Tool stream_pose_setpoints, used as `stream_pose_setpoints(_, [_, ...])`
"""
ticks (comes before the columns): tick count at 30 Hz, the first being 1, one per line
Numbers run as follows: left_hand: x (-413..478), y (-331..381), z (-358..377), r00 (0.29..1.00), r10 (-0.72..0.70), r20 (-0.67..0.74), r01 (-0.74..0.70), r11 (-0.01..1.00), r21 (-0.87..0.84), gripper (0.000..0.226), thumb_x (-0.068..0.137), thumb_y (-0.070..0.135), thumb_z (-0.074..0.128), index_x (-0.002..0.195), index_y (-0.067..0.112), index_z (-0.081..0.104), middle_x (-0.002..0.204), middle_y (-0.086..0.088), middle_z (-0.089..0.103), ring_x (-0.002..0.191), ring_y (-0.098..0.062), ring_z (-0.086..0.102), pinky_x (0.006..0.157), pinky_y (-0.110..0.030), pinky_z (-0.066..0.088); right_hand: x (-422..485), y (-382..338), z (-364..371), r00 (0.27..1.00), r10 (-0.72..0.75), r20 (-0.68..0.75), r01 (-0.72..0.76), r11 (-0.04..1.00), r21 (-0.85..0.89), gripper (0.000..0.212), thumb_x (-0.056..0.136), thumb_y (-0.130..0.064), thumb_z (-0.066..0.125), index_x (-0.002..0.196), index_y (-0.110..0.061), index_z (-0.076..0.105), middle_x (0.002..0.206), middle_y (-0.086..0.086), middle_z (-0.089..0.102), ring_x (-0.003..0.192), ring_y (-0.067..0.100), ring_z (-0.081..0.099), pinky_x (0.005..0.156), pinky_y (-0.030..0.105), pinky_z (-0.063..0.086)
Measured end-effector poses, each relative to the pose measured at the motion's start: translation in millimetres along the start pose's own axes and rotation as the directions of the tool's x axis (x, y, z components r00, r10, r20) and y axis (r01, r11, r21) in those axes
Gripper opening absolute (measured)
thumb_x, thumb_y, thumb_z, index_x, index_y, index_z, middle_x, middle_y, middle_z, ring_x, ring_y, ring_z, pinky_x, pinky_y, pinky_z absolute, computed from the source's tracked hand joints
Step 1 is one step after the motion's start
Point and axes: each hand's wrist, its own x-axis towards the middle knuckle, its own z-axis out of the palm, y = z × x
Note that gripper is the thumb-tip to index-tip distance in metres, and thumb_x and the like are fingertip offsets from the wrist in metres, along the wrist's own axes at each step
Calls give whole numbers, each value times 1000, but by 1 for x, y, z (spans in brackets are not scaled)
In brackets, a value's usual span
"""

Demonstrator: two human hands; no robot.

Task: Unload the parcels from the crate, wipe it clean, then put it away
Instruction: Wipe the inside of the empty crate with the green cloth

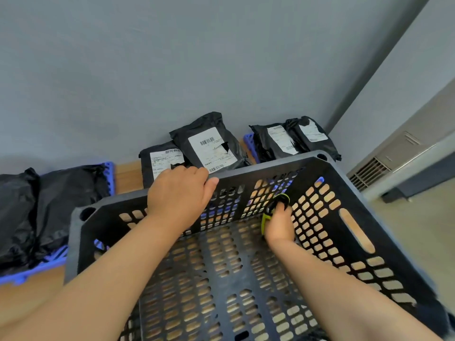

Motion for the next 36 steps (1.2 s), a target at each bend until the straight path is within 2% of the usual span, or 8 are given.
stream_pose_setpoints(4, [2,1,2,1000,-3,-14,3,1000,-7,51,96,46,24,75,20,61,63,5,58,58,-17,54,52,-27,26,-12,-26,15,995,104,7,-102,955,277,41,90,1,50,129,-2,39,132,20,39,111,38,52,91,38,44])
stream_pose_setpoints(8, [1,1,2,1000,-11,-16,11,1000,-25,53,95,46,22,77,18,63,65,3,60,61,-19,55,53,-28,27,-28,-47,33,982,174,69,-186,881,434,41,88,4,48,128,-1,39,132,20,42,116,38,49,93,37,42])
stream_pose_setpoints(14, [-1,2,1,999,0,-43,-2,999,-49,48,94,44,26,75,18,62,64,2,59,60,-20,54,54,-28,23,-32,-57,47,929,314,194,-361,662,656,44,87,4,42,129,-9,45,123,16,56,110,34,55,90,37,48])
stream_pose_setpoints(18, [-2,1,0,998,11,-58,-13,999,-39,47,95,43,27,75,18,61,63,3,58,58,-19,52,53,-28,25,-16,-46,24,895,426,134,-374,550,747,46,91,5,39,132,-12,49,130,15,54,116,33,51,93,35,42])
stream_pose_setpoints(26, [-2,2,-3,999,-44,21,44,999,-27,47,99,47,18,95,23,58,82,6,59,71,-13,45,59,-29,28,-15,-49,-17,936,351,-33,-233,684,692,51,91,1,41,141,-10,41,137,12,49,124,30,47,101,34,38])
stream_pose_setpoints(29, [-3,4,-7,998,-56,30,57,998,-37,46,100,46,18,96,23,58,83,6,60,72,-13,47,57,-30,29,-30,-64,-27,953,276,-123,-92,655,750,51,90,-4,46,141,-8,40,141,11,40,127,27,43,106,33,34])
stream_pose_setpoints(32, [-2,4,-7,999,-51,17,52,998,-23,46,100,46,18,96,24,58,84,6,60,75,-14,53,54,-29,28,-47,-80,-34,957,215,-195,37,576,817,54,91,-4,48,143,-9,34,141,7,31,124,19,41,101,23,32])
stream_pose_setpoints(36, [-3,4,-6,999,-40,-24,39,998,-49,45,99,46,24,86,22,61,75,5,59,65,-15,47,46,-25,14,-70,-90,-18,970,77,-232,124,664,738,59,90,-4,55,142,-9,28,146,9,21,127,23,39,101,24,31])
